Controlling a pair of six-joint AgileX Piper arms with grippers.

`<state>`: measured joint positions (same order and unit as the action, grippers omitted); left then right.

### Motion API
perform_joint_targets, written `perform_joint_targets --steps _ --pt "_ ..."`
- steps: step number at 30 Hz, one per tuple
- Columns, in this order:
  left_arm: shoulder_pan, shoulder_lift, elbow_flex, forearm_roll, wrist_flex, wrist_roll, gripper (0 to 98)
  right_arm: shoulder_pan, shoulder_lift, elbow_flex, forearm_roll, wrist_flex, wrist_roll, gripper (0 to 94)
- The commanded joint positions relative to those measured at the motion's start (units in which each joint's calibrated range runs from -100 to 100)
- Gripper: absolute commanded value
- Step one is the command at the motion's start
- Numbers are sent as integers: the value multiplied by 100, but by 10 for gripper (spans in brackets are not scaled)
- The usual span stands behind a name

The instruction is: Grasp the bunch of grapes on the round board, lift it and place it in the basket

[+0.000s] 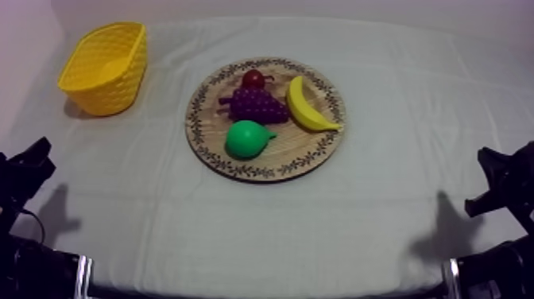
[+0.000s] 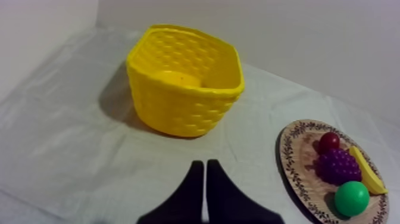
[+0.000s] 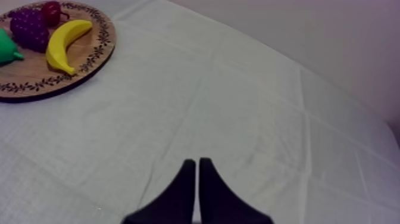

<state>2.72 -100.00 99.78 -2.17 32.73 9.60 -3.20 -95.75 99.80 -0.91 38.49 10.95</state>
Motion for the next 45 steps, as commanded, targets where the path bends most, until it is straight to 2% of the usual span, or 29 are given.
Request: perform_joint_targets --steps 1,22,26,29,32,37,45 --pt "0 0 -1 0 1 0 1 -2 -1 -2 0 -3 2 3" --pt "24 0 -1 0 1 -3 1 -2 -1 -2 0 -3 2 3" --pt "238 0 -1 0 1 -6 1 -2 -1 -2 0 -3 2 3" --pt "466 0 -19 -7 70 212 1 -2 -1 -2 0 -3 2 3" --pt "665 0 -55 -11 193 252 1 -2 -1 -2 0 -3 2 3" --pt "915 108 -261 37 675 -83 0 -2 -1 -2 0 -3 2 3" --pt "1077 1364 -796 226 864 -717 0 -2 -1 -2 0 -3 2 3"
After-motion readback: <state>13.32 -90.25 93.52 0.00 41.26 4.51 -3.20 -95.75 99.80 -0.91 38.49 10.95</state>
